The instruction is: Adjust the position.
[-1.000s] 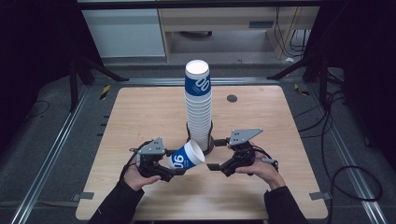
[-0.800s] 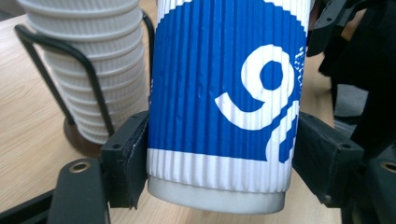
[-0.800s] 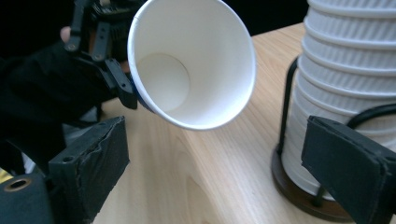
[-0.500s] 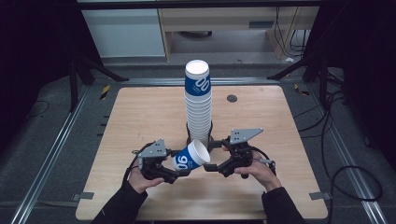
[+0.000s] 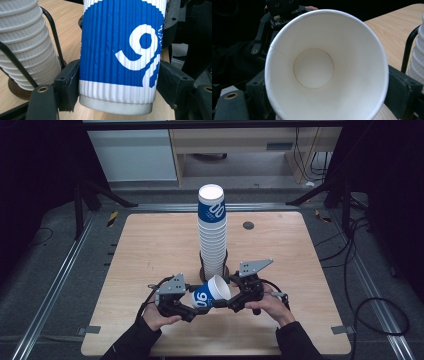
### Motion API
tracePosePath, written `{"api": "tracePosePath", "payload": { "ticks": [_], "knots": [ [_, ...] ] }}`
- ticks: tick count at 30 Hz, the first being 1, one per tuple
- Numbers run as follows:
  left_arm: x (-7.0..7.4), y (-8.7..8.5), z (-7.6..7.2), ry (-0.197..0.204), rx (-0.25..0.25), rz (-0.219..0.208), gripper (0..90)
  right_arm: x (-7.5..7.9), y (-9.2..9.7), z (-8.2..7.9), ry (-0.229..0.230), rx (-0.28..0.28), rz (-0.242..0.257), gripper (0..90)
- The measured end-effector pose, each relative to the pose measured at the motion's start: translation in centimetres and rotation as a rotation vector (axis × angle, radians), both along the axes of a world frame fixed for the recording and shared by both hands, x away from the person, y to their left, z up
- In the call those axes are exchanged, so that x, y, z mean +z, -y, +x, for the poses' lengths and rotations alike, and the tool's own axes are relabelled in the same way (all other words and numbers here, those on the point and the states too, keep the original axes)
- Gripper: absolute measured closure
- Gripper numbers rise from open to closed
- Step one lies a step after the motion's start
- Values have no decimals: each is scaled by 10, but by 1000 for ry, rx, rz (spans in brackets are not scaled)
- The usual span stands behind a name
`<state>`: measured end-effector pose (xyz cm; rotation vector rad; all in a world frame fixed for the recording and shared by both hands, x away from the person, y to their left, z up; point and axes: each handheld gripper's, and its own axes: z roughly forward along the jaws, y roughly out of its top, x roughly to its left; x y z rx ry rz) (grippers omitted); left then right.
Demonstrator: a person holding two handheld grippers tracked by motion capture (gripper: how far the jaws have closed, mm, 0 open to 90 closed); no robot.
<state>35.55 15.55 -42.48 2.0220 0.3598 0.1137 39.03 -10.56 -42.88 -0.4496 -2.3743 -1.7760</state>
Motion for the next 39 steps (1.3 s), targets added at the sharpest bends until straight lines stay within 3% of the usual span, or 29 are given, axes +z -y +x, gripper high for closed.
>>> {"api": "tracePosePath", "payload": {
  "ticks": [10,18,20,24,29,34,39],
  "knots": [
    [1,-1,1,-15,0,-11,251,1,2,0,-2,10,14,164],
    [1,-4,3,-41,2,26,178,8,10,1,42,-23,0,165],
    [1,-6,5,-51,5,38,165,10,13,1,58,-31,-17,165],
    [-1,-7,9,-75,11,86,153,11,11,-1,108,-49,-117,164],
    [-9,0,10,-89,2,170,161,4,-1,-3,114,-32,-218,163],
    [-16,8,8,-89,-25,236,170,0,-11,-5,108,9,-248,163],
    [-20,13,7,-96,-41,263,191,-1,-16,-8,110,36,-262,162]
  ]
}}
